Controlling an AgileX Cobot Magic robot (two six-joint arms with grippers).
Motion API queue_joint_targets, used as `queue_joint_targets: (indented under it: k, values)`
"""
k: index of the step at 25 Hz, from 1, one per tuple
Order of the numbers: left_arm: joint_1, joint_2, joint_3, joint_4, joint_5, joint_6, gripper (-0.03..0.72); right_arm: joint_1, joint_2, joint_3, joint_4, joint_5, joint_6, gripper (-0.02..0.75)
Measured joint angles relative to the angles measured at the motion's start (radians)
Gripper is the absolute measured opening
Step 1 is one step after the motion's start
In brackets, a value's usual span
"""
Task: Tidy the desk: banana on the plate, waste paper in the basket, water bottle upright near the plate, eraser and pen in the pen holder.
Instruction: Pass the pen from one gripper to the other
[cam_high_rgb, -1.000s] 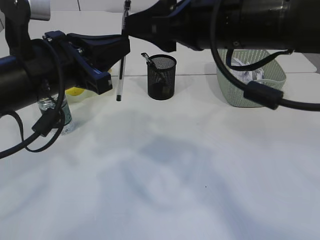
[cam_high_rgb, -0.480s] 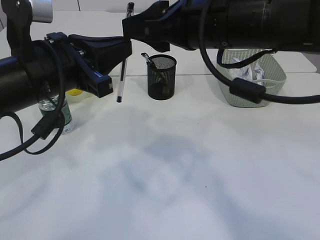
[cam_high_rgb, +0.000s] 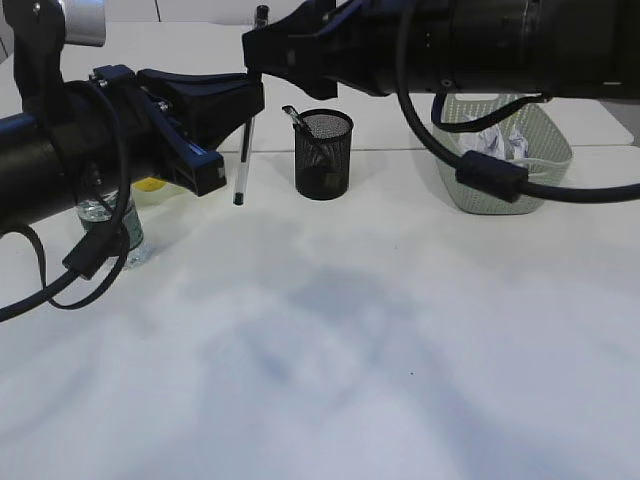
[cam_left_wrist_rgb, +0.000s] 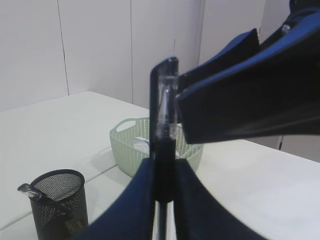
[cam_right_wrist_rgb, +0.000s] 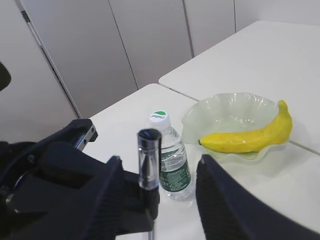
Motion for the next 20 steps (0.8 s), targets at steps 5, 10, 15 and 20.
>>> queue_joint_targets:
  k: [5, 10, 15, 20]
  values:
    - [-0.010, 0.000, 0.000, 0.000, 0.000, 0.000, 0.040, 0.001, 0.000, -0.011, 0.000, 0.000, 0.000, 0.356]
    - [-0.016, 0.000, 0.000, 0.000, 0.000, 0.000, 0.040, 0.005, 0.000, -0.011, 0.000, 0.000, 0.000, 0.350]
    - [-0.016, 0.000, 0.000, 0.000, -0.001, 0.000, 0.040, 0.008, 0.000, -0.011, 0.000, 0.000, 0.000, 0.246]
    - [-0.016, 0.000, 0.000, 0.000, -0.006, 0.000, 0.040, 0.008, 0.000, -0.011, 0.000, 0.000, 0.000, 0.143]
